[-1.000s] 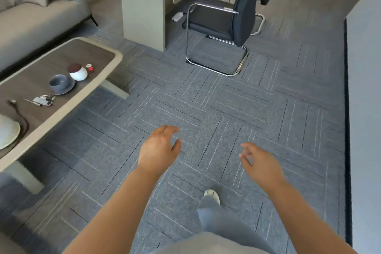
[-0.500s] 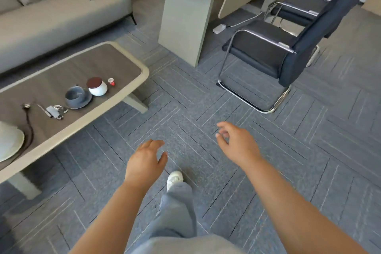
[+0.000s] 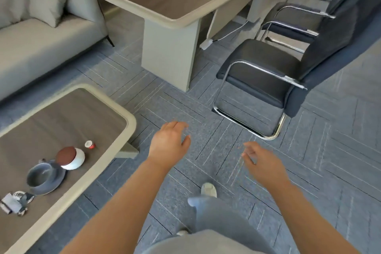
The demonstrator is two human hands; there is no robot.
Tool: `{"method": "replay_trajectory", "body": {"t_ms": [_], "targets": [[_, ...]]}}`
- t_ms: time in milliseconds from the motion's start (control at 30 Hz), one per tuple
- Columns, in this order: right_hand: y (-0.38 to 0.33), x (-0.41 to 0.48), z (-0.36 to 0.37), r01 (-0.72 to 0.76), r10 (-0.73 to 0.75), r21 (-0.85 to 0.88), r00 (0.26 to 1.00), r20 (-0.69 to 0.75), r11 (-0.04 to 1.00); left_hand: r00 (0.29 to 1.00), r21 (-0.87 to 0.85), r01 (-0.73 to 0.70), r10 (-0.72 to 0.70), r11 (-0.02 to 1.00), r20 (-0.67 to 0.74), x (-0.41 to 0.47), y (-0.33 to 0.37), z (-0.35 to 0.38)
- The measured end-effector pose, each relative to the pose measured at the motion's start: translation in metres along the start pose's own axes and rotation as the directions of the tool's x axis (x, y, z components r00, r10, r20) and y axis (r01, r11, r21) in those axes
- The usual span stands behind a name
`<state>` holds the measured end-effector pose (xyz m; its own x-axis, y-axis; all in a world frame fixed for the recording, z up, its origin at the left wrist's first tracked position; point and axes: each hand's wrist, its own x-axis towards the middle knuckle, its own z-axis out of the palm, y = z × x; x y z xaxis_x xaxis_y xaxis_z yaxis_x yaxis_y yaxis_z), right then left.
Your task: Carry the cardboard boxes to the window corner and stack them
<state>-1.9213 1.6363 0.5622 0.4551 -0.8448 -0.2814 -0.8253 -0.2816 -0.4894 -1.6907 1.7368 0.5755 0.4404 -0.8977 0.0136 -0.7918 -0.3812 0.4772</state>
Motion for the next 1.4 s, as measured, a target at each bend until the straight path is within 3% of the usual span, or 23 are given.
{"method": "replay_trajectory", "body": {"t_ms": [167, 367, 500, 667, 800, 1167, 1400], "targets": [[-0.020, 0.117, -0.013, 0.023, -0.023, -0.028, 1.000, 0.006, 0.999, 0.999, -0.014, 0.035, -0.035, 0.999, -0.014, 0.104, -0.024, 0.003], [-0.092, 0.277, -0.027, 0.251, -0.234, -0.100, 0.960, 0.151, 0.963, 0.970, 0.016, 0.237, -0.235, 0.971, -0.059, 0.204, -0.077, -0.016], [-0.173, 0.371, -0.021, 0.443, -0.403, -0.118, 0.878, 0.257, 0.889, 0.882, -0.043, 0.454, -0.456, 0.890, -0.121, 0.243, -0.119, -0.039], [-0.281, 0.465, 0.002, 0.603, -0.543, -0.113, 0.773, 0.329, 0.790, 0.781, -0.078, 0.583, -0.584, 0.809, -0.221, 0.293, -0.182, -0.069], [-0.354, 0.538, 0.030, 0.679, -0.608, -0.142, 0.716, 0.343, 0.720, 0.771, -0.012, 0.599, -0.581, 0.801, -0.261, 0.349, -0.249, -0.091], [-0.493, 0.696, 0.056, 0.642, -0.552, -0.250, 0.758, 0.347, 0.725, 0.834, 0.032, 0.480, -0.444, 0.877, -0.327, 0.558, -0.391, -0.203], [-0.587, 0.795, 0.085, 0.698, -0.595, -0.238, 0.706, 0.383, 0.675, 0.813, 0.044, 0.504, -0.457, 0.862, -0.361, 0.651, -0.470, -0.245]]}}
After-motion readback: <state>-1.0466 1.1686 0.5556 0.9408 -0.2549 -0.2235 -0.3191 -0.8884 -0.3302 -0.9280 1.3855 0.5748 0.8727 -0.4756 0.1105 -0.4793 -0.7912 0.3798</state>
